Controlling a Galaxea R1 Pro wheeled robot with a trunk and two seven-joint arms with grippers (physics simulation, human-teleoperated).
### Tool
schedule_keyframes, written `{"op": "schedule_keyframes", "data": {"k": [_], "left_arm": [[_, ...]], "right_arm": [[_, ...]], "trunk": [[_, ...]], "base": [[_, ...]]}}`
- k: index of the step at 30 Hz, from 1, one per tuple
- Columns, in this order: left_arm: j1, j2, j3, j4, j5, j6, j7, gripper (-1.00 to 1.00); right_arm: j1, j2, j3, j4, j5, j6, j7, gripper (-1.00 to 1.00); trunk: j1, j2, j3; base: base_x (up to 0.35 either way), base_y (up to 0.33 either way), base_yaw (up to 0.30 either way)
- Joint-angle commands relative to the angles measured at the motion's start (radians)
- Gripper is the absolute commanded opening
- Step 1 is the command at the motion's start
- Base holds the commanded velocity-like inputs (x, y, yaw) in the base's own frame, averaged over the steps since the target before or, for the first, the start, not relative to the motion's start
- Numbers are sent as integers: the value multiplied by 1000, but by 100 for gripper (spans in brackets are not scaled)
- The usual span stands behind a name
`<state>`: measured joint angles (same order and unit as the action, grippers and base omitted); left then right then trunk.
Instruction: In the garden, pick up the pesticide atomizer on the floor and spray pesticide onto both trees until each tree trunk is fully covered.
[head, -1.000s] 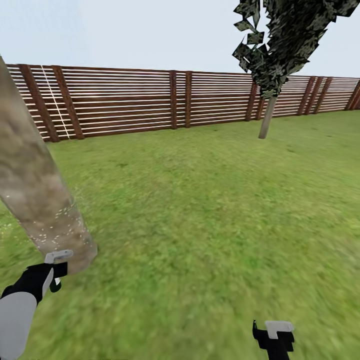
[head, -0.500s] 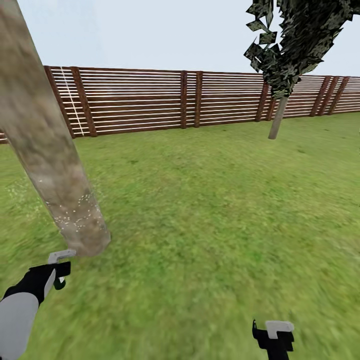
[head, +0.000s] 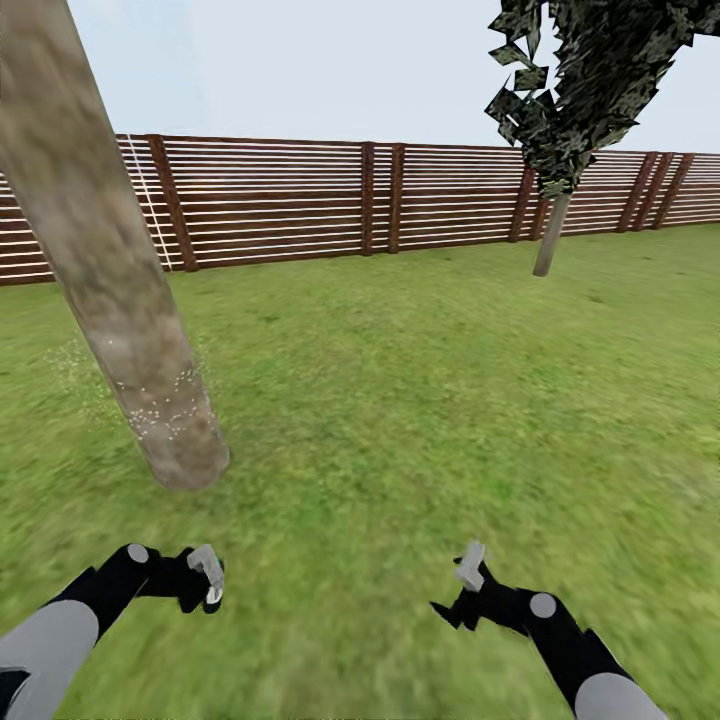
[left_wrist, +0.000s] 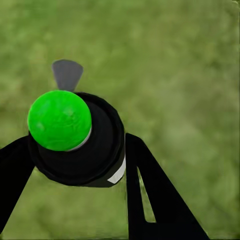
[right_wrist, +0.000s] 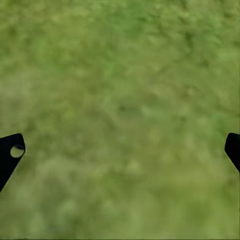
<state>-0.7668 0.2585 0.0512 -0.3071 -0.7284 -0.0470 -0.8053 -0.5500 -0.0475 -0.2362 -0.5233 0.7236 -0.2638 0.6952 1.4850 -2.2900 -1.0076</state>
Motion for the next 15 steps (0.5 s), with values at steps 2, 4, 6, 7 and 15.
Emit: {"op": "schedule_keyframes", "data": {"k": [2,4,6,7,15], "left_arm": [[-2,-19,-48,-22,-5,2,-81,-100],[-2,-32,-65,-64,-6,3,-145,-100],[0,-46,-70,-75,-20,3,-160,-100],[0,-54,-70,-77,-40,3,-174,-100],[-1,-138,-81,-78,-134,11,-211,-100]], "right_arm": [[-20,0,48,-18,26,4,121,100],[-26,22,121,-41,35,6,178,100],[-27,51,136,-46,37,6,187,100],[-27,71,139,-47,38,6,189,100],[-30,128,142,-58,40,5,229,-100]], "trunk": [[0,0,0],[0,0,0],[0,0,0],[0,0,0],[0,0,0]], "base": [[-9,0,0],[-2,0,0],[0,0,0],[0,0,0],[0,0,0]]}}
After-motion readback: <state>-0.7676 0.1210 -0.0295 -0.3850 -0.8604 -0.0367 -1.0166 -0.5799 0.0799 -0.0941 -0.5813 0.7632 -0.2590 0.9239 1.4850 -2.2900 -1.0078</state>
